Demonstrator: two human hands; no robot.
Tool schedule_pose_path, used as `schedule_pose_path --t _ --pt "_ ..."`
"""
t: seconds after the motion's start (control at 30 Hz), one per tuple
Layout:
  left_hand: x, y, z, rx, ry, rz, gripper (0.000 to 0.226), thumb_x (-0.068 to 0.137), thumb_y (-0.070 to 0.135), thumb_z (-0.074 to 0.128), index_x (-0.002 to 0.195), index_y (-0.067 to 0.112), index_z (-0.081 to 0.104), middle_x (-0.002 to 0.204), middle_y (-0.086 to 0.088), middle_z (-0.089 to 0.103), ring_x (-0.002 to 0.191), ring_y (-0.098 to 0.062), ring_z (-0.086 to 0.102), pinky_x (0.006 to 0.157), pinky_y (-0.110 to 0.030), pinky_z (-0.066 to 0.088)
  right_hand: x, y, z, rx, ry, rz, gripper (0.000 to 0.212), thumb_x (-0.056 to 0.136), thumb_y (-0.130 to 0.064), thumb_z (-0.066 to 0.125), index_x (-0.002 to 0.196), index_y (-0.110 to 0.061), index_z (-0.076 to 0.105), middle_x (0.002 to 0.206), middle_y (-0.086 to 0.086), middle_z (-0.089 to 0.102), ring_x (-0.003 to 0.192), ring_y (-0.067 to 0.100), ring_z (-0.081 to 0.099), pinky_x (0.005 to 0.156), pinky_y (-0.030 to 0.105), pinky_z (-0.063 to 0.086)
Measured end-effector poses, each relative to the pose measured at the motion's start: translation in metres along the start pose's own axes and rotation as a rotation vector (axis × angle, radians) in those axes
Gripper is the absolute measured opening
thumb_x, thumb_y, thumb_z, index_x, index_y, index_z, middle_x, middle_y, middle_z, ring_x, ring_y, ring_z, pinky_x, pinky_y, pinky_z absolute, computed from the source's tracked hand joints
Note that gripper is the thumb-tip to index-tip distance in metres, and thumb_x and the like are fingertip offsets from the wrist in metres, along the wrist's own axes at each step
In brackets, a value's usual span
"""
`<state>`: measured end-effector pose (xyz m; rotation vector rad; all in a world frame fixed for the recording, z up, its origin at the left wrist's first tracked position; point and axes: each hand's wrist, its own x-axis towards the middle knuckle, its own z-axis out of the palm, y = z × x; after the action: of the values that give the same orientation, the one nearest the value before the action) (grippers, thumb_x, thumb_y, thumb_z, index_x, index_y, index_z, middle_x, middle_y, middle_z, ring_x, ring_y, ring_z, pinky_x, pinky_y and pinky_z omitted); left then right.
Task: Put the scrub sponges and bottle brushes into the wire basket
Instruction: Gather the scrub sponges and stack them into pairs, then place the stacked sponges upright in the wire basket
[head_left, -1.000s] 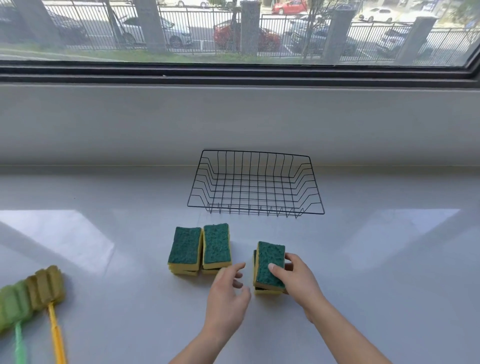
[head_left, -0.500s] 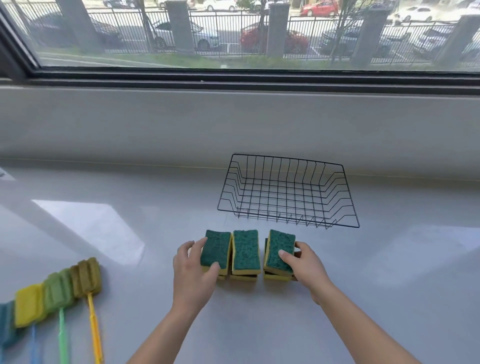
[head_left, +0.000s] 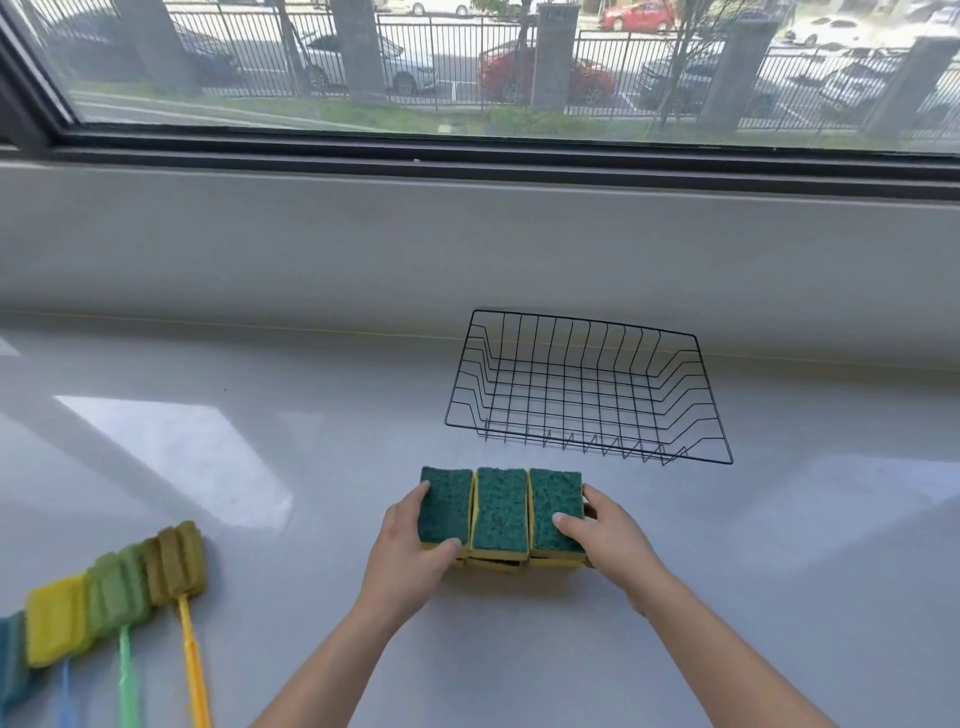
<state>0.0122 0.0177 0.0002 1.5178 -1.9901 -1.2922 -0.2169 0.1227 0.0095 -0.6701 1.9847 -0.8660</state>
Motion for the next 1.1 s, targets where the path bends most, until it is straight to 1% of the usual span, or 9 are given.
schedule_pose_path --t 0.2,0.33,0.43,0.63,0.73,0.8,0.87,0.97,1.1 --pt "0.001 -0.004 -0.012 -0.059 -0.048 0.009 0.089 0.067 0.028 0.071 0.146 0.039 0.03 0.138 0.01 0.038 0.128 -0.01 0.042 0.104 -0.035 0.042 -0.002 0.002 -0.003 -0.007 0.016 -0.006 0.081 0.094 -0.048 0.063 0.16 -0.03 0.02 0.161 -0.002 0.035 0.142 0.024 0.043 0.112 0.046 0.042" --pt "0.007 -0.01 -0.022 -0.004 -0.062 0.057 0.098 0.068 0.025 0.079 0.148 0.042 0.024 0.137 0.009 0.034 0.127 -0.01 0.039 0.1 -0.033 0.043 -0.005 0.003 -0.005 -0.051 0.023 -0.08 0.081 0.093 -0.051 0.063 0.159 -0.035 0.02 0.162 -0.007 0.028 0.132 0.019 0.048 0.103 0.038 0.043" --pt "0.013 -0.015 -0.029 0.04 -0.067 0.073 0.105 0.067 0.024 0.083 0.15 0.042 0.021 0.141 0.007 0.032 0.127 -0.012 0.04 0.098 -0.032 0.044 -0.008 0.005 -0.011 -0.09 0.044 -0.157 0.082 0.089 -0.05 0.069 0.156 -0.039 0.025 0.16 -0.015 0.027 0.14 0.013 0.04 0.109 0.037 0.039" --pt "0.022 -0.013 -0.035 0.268 -0.135 0.238 0.117 0.06 0.035 0.082 0.146 0.056 0.006 0.148 0.019 0.015 0.125 -0.014 0.041 0.066 -0.025 0.056 -0.012 -0.01 -0.011 -0.573 0.054 -0.513 0.105 0.074 -0.056 0.077 0.159 -0.028 0.022 0.166 -0.013 0.016 0.15 0.008 0.009 0.121 0.028 0.014" --pt "0.029 -0.005 -0.034 0.411 -0.153 0.324 0.127 0.054 0.046 0.083 0.145 0.058 -0.005 0.157 0.02 0.001 0.14 -0.019 0.027 0.087 -0.032 0.056 -0.004 -0.029 0.003 -0.796 -0.026 -0.605 0.118 0.069 -0.065 0.073 0.161 -0.025 0.011 0.169 -0.009 0.007 0.155 0.014 0.003 0.126 0.034 0.013" --pt "0.038 -0.002 -0.032 0.525 -0.178 0.375 0.134 0.053 0.054 0.083 0.148 0.048 -0.011 0.161 0.012 -0.006 0.15 -0.018 0.007 0.112 -0.036 0.037 0.004 -0.041 0.014 -0.926 -0.056 -0.635 0.126 0.065 -0.068 0.074 0.161 -0.024 0.005 0.17 -0.006 0.004 0.155 0.016 0.002 0.126 0.034 0.008" --pt "0.046 0.0 -0.03 0.634 -0.21 0.423 0.137 0.053 0.058 0.081 0.15 0.039 -0.013 0.163 0.007 -0.005 0.151 -0.016 -0.007 0.121 -0.04 0.021 0.012 -0.053 0.024 -1.027 -0.075 -0.647 0.133 0.061 -0.069 0.077 0.161 -0.02 0.004 0.17 -0.002 0.005 0.156 0.017 0.003 0.127 0.038 0.007" --pt "0.057 -0.001 -0.027 0.705 -0.238 0.437 0.137 0.053 0.059 0.079 0.153 0.027 -0.009 0.162 0.002 0.006 0.151 -0.018 -0.002 0.122 -0.04 0.017 0.023 -0.066 0.034 -1.162 -0.139 -0.627 0.139 0.056 -0.071 0.079 0.16 -0.013 0.007 0.168 0.004 0.014 0.155 0.021 0.012 0.127 0.045 0.011" --pt "0.064 -0.009 -0.023 0.724 -0.252 0.47 0.124 0.055 0.053 0.077 0.152 0.017 0.01 0.149 -0.001 0.025 0.139 -0.022 0.027 0.115 -0.03 0.028 0.031 -0.073 0.044 -1.285 -0.233 -0.564 0.14 0.05 -0.076 0.08 0.156 -0.008 0.019 0.152 0.008 0.042 0.139 0.029 0.038 0.123 0.043 0.024"
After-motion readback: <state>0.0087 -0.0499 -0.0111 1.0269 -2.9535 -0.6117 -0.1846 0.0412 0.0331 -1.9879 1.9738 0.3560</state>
